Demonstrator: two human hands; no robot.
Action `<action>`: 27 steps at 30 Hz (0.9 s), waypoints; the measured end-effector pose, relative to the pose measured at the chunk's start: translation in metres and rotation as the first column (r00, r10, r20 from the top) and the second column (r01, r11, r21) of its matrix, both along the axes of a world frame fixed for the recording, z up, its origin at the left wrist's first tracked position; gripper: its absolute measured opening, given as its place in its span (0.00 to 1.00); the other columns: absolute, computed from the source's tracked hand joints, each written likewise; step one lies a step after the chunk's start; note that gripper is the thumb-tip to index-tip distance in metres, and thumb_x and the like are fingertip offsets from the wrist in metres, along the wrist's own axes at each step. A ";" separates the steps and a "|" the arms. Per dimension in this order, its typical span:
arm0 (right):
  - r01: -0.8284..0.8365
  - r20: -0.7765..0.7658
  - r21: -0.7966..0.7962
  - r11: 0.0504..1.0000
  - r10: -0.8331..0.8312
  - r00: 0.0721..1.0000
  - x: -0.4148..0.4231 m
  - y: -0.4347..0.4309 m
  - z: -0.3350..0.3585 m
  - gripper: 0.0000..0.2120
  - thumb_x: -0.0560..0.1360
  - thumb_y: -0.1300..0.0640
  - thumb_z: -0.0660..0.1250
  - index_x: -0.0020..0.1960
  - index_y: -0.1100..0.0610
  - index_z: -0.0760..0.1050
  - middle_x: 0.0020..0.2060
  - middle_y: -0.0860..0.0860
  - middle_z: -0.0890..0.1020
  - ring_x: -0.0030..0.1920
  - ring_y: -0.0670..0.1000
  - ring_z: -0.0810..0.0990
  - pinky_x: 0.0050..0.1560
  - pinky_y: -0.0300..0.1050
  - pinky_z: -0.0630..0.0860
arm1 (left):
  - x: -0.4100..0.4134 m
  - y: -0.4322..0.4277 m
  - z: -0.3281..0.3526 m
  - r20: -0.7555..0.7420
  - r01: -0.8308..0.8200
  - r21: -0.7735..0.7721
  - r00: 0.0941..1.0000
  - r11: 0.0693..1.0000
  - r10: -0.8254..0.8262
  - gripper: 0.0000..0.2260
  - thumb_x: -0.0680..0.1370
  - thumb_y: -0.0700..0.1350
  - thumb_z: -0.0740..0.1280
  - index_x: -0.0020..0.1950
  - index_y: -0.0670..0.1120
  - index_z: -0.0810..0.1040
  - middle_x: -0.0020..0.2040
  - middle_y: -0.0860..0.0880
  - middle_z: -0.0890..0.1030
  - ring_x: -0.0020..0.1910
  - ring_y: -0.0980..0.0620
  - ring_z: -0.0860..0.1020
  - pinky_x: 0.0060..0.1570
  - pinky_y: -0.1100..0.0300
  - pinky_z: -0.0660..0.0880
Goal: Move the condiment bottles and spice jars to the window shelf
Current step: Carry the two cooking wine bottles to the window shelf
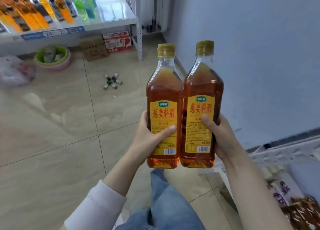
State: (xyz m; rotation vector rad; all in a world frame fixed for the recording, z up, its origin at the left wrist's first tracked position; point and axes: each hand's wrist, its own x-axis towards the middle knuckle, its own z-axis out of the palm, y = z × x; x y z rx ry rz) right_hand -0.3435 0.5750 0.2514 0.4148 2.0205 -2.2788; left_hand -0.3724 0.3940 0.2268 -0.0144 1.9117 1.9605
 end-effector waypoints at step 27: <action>-0.266 0.015 0.008 0.964 0.266 0.964 -0.547 -0.104 0.011 0.33 0.58 0.44 0.74 0.60 0.55 0.72 0.50 0.53 0.84 0.49 0.54 0.84 0.48 0.54 0.80 | -0.492 -0.104 0.013 0.009 -0.397 -0.014 0.918 0.918 0.397 0.32 0.59 0.55 0.76 0.60 0.48 0.71 0.51 0.48 0.82 0.48 0.50 0.82 0.47 0.52 0.80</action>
